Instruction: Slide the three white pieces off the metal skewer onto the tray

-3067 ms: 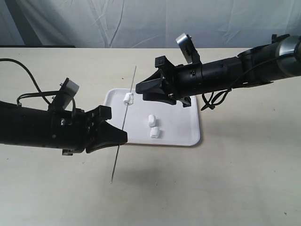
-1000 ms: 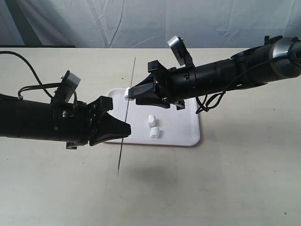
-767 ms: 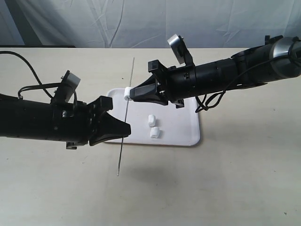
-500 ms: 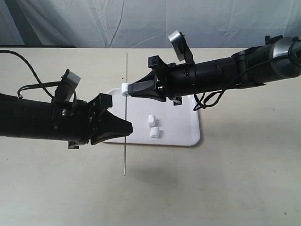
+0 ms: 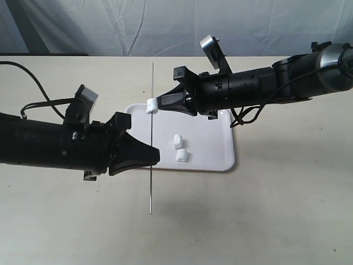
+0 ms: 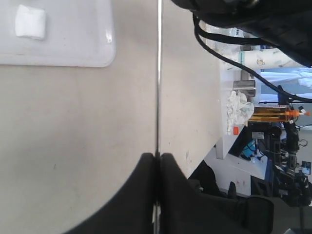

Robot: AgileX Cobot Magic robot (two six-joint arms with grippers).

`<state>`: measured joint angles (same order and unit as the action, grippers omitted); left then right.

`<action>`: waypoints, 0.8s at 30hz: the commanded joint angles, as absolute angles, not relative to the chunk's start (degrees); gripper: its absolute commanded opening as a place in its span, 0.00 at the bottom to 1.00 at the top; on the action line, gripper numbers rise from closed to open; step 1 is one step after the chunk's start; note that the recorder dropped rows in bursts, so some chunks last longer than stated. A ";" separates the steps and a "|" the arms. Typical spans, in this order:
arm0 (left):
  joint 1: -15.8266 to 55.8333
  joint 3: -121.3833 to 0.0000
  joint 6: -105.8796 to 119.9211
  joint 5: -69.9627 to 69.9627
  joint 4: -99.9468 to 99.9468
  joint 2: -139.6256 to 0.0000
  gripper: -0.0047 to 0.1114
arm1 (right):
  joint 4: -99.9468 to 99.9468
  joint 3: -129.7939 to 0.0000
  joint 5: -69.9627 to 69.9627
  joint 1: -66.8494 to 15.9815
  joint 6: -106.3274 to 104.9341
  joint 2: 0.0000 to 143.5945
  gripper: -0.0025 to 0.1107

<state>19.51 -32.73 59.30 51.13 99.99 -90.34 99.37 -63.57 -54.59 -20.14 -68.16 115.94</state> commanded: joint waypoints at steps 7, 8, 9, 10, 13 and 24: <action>19.55 -32.14 58.45 48.02 99.95 -89.95 0.04 | 97.01 -63.72 -59.61 -20.16 -67.25 115.50 0.30; 19.55 -32.14 58.45 48.02 99.95 -89.95 0.04 | 96.50 -63.72 -59.61 -20.16 -67.25 115.50 0.29; 19.55 -32.14 58.45 48.16 99.95 -89.95 0.04 | 96.39 -63.72 -59.61 -20.16 -67.25 115.50 0.28; 19.55 -32.14 58.45 48.24 99.95 -89.95 0.04 | 96.51 -63.72 -59.80 -20.16 -67.25 115.50 0.27; 19.55 -32.14 58.45 48.39 99.95 -89.95 0.04 | 96.85 -63.72 -61.67 -20.16 -67.25 115.50 0.26; 19.55 -32.14 58.45 49.38 99.95 -89.95 0.04 | 96.61 -63.72 -63.95 -20.16 -67.25 115.50 0.26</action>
<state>19.51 -32.35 58.47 48.47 99.99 -90.34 97.05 -63.57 -62.96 -20.14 -66.99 115.94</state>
